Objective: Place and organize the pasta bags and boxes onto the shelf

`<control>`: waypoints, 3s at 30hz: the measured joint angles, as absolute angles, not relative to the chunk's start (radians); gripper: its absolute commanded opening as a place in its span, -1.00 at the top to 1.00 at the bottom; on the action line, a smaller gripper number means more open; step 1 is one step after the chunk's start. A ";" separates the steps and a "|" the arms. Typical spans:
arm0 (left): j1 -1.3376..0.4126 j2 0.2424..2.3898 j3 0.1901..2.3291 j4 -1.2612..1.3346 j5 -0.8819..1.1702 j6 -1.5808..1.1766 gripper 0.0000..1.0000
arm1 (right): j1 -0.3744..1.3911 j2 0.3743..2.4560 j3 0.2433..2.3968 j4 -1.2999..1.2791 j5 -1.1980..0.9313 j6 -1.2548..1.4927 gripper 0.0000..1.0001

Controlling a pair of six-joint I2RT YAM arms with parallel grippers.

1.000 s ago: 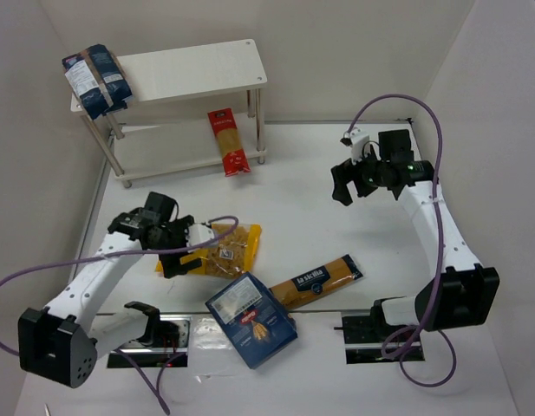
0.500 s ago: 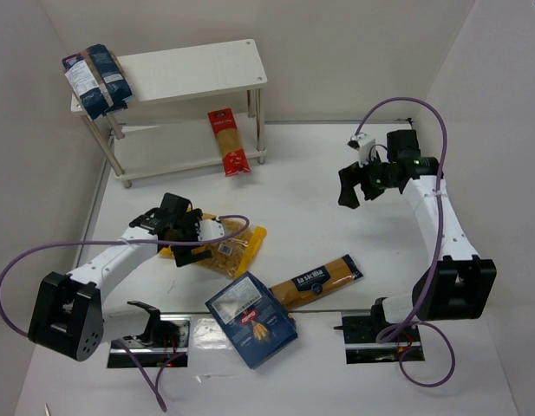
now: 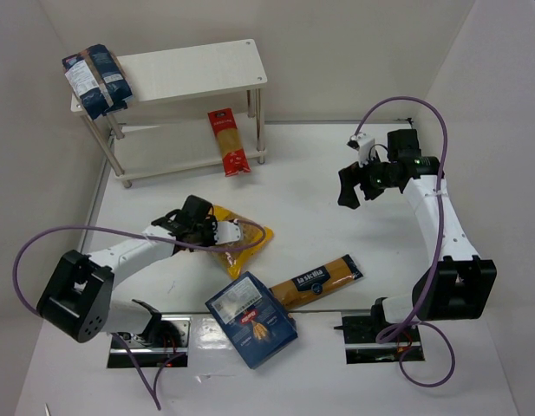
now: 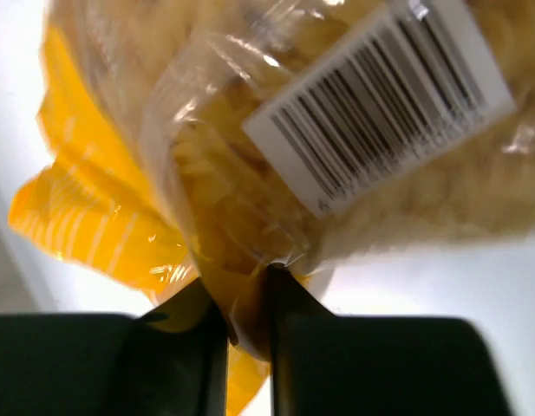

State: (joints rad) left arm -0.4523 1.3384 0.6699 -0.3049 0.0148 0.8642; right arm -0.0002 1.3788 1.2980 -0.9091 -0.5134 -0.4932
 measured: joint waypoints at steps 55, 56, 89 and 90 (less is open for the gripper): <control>-0.495 1.523 1.512 -0.681 0.561 0.336 1.00 | 0.027 1.684 1.450 -1.264 -1.187 -0.832 -0.99; -0.495 1.524 1.504 -0.684 0.561 0.335 1.00 | 0.027 1.688 1.455 -1.266 -1.193 -0.830 -0.99; -0.493 1.579 1.626 -0.740 0.530 0.310 1.00 | 0.138 1.949 1.567 -1.282 -1.345 -0.756 -0.99; -0.492 1.579 1.626 -0.742 0.530 0.310 1.00 | 0.138 1.951 1.570 -1.282 -1.345 -0.756 -0.99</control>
State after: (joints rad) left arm -0.4923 1.5787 1.6257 -0.7416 0.5296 0.3102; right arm 0.1384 1.9509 1.5699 -1.2819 -1.3449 -0.7562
